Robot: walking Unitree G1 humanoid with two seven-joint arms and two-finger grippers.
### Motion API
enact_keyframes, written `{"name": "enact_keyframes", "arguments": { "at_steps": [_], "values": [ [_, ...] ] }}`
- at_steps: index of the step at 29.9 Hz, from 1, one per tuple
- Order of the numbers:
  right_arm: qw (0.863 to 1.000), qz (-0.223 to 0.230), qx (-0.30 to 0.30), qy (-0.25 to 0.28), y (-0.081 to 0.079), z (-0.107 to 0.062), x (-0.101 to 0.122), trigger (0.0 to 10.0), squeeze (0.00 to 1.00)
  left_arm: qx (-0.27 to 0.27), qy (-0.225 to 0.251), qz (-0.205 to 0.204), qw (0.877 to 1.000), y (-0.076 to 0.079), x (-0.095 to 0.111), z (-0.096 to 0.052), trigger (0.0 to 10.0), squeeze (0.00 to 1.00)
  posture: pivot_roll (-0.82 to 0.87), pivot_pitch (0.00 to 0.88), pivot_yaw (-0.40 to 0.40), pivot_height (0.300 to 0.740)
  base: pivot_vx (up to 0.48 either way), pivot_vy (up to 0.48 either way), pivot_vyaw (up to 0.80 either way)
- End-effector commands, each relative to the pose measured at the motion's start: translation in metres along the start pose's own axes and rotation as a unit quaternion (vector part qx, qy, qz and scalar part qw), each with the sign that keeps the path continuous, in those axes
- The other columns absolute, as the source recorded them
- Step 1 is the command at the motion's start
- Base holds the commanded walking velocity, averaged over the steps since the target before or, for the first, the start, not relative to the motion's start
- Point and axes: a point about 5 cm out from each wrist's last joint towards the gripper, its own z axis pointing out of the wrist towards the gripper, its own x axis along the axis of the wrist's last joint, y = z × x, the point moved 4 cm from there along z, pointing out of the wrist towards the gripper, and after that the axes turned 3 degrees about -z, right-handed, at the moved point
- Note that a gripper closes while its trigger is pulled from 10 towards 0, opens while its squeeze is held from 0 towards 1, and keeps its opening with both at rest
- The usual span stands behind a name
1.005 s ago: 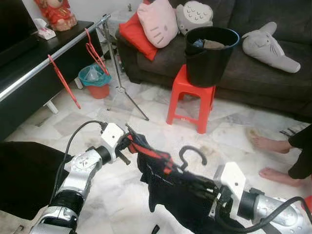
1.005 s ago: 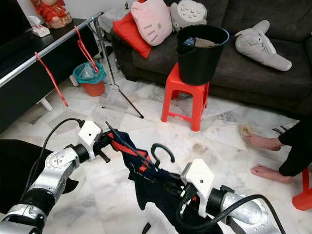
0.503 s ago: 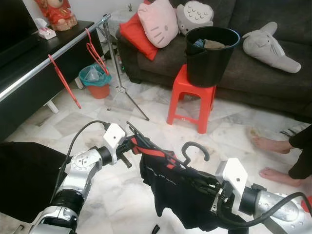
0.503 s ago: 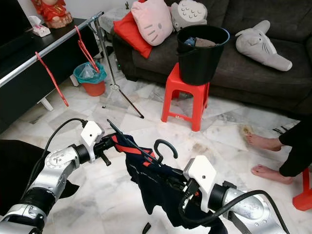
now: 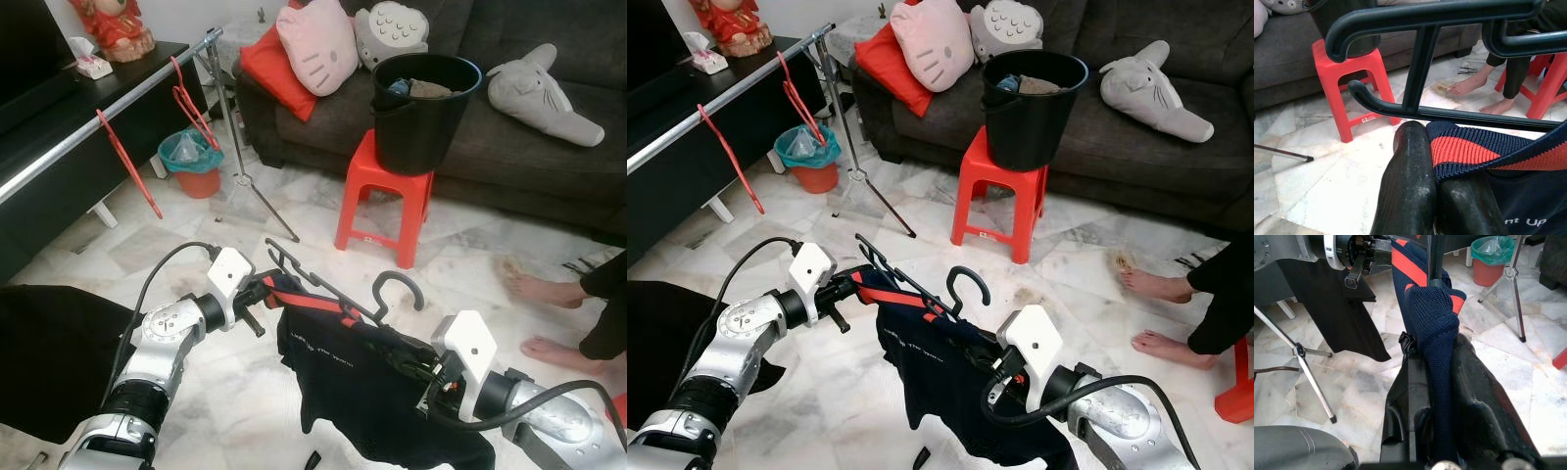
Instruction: Hang hanger
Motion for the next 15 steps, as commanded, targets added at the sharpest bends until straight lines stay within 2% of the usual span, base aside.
{"name": "enact_keyframes", "arguments": {
  "at_steps": [1,6,13,15],
  "values": [
    [1.0,0.002,-0.002,-0.004,-0.001,0.002,0.0,10.0,0.0,0.002,0.002,0.006,1.0,-0.003,0.004,-0.001,10.0,0.0,-0.07,0.071,0.078,0.74,0.0,0.0,0.0],
    [0.999,0.011,-0.016,-0.03,0.001,0.003,-0.009,10.0,0.0,-0.002,-0.002,0.008,1.0,-0.002,0.003,-0.001,10.0,0.0,-0.07,0.07,0.078,0.74,0.0,0.0,0.0],
    [0.997,-0.001,-0.002,-0.079,0.0,-0.004,-0.027,10.0,0.0,-0.006,-0.006,0.01,1.0,-0.001,0.002,-0.002,10.0,0.0,-0.07,0.072,0.076,0.74,0.0,0.0,0.0],
    [0.997,0.004,0.048,-0.067,-0.017,-0.005,-0.022,10.0,0.0,-0.002,-0.005,0.011,1.0,-0.002,0.002,-0.002,10.0,0.0,-0.07,0.072,0.077,0.74,0.0,0.0,0.0]
  ]
}}
